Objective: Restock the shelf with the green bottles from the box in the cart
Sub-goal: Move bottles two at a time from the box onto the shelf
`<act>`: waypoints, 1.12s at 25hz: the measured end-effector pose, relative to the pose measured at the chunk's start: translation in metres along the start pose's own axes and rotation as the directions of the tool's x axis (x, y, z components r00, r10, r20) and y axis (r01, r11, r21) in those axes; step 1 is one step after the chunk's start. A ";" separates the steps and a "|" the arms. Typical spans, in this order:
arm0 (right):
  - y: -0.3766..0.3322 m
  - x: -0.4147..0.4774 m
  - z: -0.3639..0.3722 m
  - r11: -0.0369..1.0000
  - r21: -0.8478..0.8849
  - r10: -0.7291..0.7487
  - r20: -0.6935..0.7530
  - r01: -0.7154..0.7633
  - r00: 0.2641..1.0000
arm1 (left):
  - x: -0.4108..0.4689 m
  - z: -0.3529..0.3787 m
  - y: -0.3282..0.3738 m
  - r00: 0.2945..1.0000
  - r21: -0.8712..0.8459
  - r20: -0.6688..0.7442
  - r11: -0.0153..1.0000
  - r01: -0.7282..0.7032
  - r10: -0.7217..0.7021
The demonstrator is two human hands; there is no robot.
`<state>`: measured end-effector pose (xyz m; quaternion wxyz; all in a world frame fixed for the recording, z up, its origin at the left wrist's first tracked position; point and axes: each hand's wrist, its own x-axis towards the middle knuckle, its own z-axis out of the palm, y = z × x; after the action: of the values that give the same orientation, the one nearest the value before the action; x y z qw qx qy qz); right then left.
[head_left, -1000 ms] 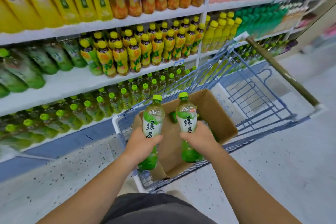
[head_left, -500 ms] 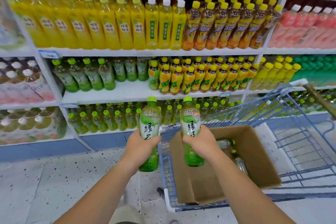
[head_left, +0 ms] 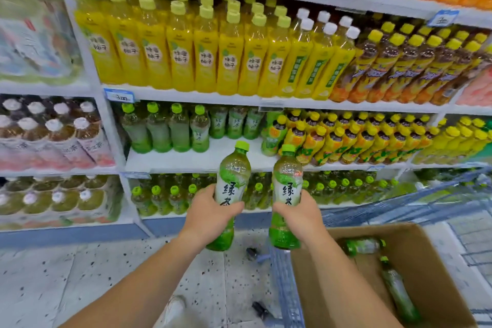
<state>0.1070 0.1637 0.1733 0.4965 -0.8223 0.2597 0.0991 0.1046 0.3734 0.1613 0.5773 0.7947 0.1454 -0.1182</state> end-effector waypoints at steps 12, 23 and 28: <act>-0.011 0.138 0.125 0.997 -0.008 -0.083 0.023 0.083 0.996 | 0.170 -0.021 -0.066 0.992 0.076 -0.097 0.995 -0.068 0.076; 0.002 0.262 0.162 0.938 0.065 -0.339 -0.030 0.340 0.940 | 0.275 0.017 -0.085 0.904 0.093 -0.297 0.951 -0.294 0.308; -0.002 0.292 0.173 0.878 0.125 -0.456 -0.078 0.462 0.887 | 0.294 0.032 -0.088 0.839 0.103 -0.375 0.917 -0.384 0.394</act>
<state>0.3718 0.2185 -0.0322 0.5562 -0.8255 0.0752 -0.0588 0.3449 0.3961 -0.0305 0.5396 0.8216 0.0912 0.1594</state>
